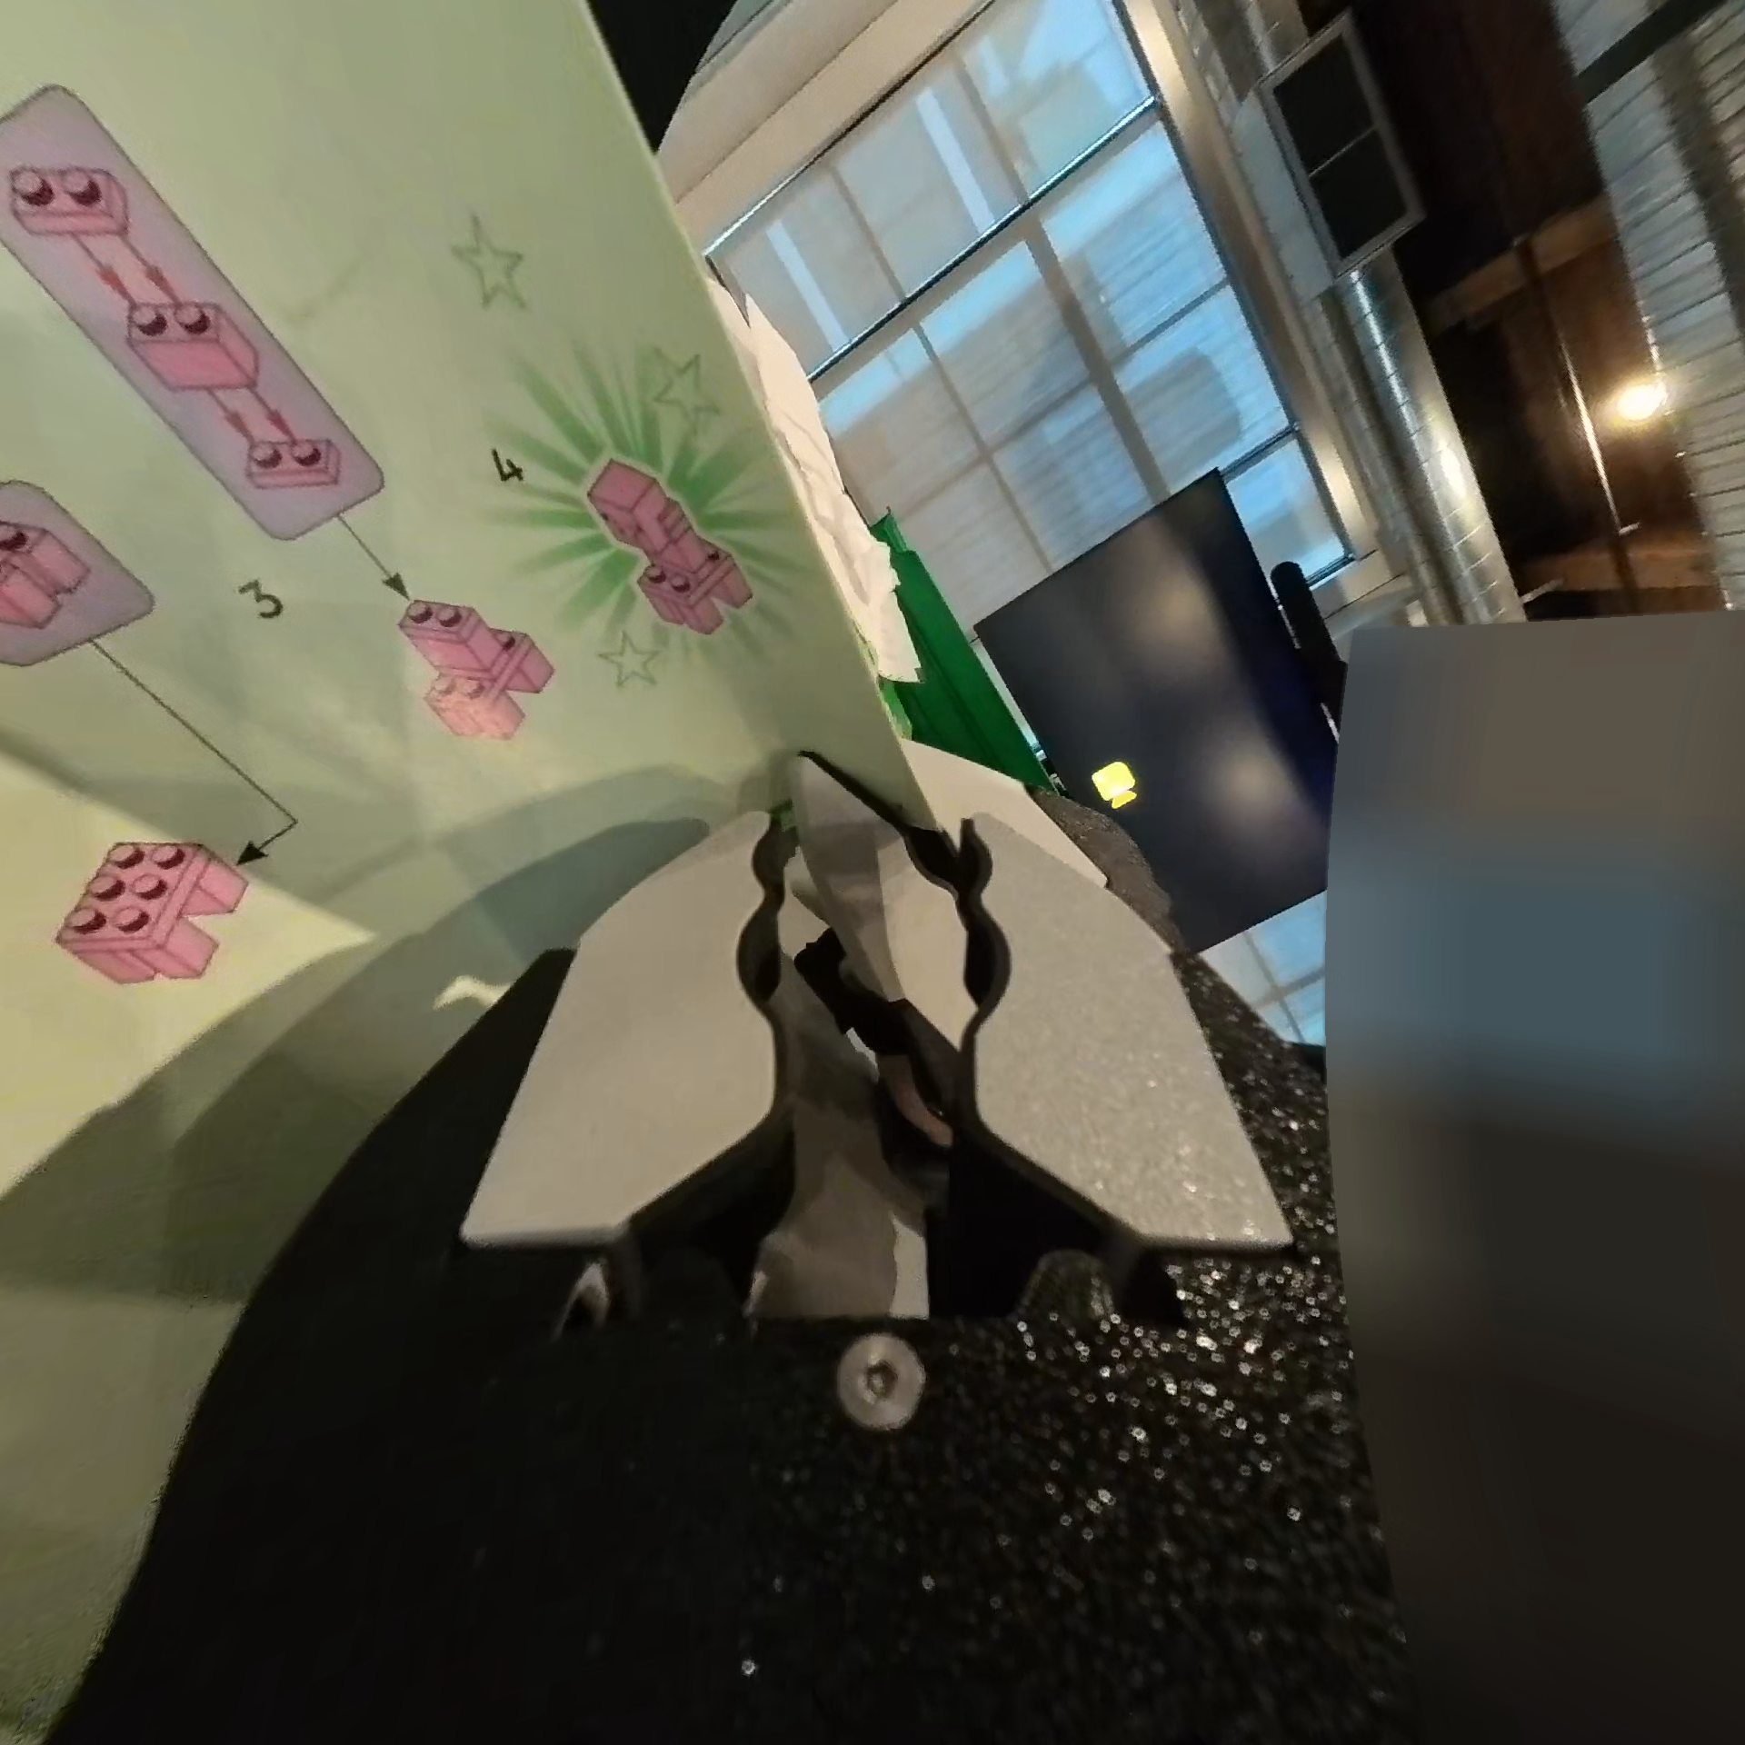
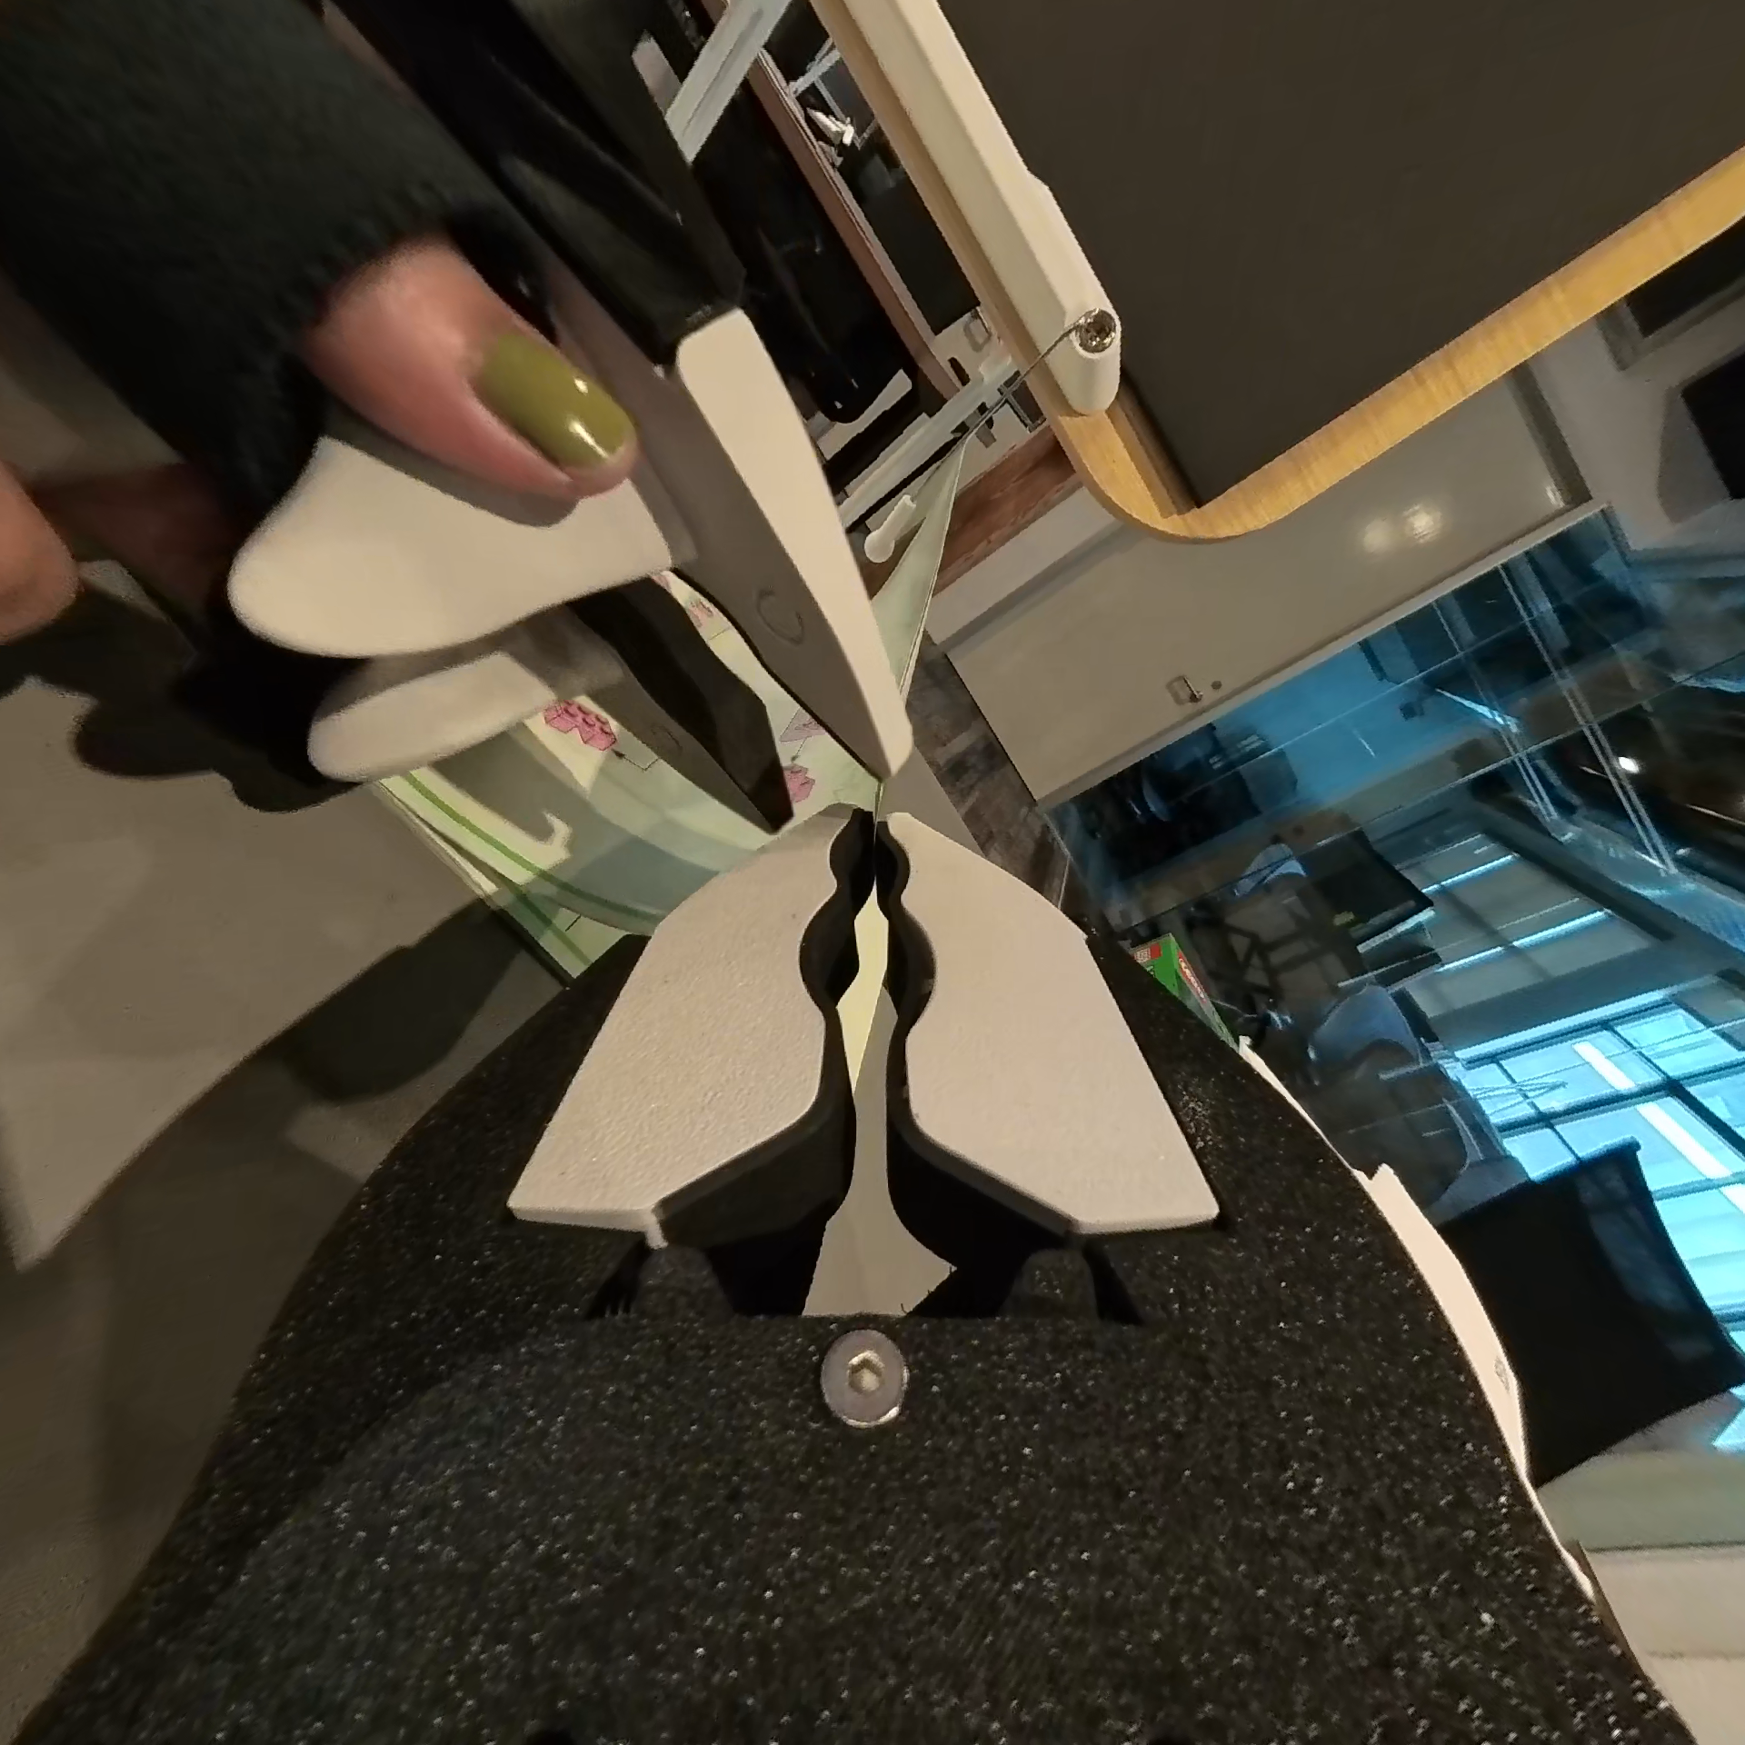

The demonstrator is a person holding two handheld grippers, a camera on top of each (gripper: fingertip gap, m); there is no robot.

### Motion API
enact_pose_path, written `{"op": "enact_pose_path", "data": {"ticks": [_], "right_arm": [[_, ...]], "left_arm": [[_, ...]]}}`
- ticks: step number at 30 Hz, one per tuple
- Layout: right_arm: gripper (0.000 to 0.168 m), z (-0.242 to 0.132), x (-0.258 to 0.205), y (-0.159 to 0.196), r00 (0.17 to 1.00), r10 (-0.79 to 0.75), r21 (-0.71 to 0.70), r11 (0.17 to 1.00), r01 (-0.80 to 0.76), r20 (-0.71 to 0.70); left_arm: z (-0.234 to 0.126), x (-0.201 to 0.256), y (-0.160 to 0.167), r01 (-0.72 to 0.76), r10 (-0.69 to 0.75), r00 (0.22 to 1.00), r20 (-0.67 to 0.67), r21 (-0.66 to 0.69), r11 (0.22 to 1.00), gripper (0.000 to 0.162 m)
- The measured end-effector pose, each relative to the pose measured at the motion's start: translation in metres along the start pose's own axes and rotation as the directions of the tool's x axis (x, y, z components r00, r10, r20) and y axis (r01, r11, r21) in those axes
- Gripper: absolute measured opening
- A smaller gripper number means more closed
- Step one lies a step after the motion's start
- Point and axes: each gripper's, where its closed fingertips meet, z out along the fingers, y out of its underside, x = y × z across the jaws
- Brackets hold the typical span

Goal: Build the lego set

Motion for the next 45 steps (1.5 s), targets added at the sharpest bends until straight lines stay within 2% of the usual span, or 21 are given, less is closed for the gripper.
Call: {"op": "enact_pose_path", "data": {"ticks": [30,33,38,45], "right_arm": [[0.000,0.000,-0.002,-0.003,1.000,0.001,-0.004,1.000,-0.001,0.003],[0.000,0.000,-0.003,-0.003,1.000,0.004,-0.007,1.000,-0.004,0.003],[0.000,0.000,-0.002,0.000,1.000,0.013,-0.019,1.000,-0.013,-0.002],[0.000,-0.001,-0.001,-0.001,1.000,0.028,-0.016,0.999,-0.028,-0.007]], "left_arm": [[0.000,-0.008,-0.002,0.030,-0.030,0.999,0.021,0.021,0.999,0.025],[0.001,-0.007,-0.002,0.029,-0.029,1.000,0.008,0.024,0.999,0.019],[0.006,-0.001,-0.005,0.009,-0.007,0.999,-0.034,0.041,0.999,0.000],[0.010,0.003,-0.008,-0.043,0.046,0.998,-0.048,0.064,0.997,0.000]]}}
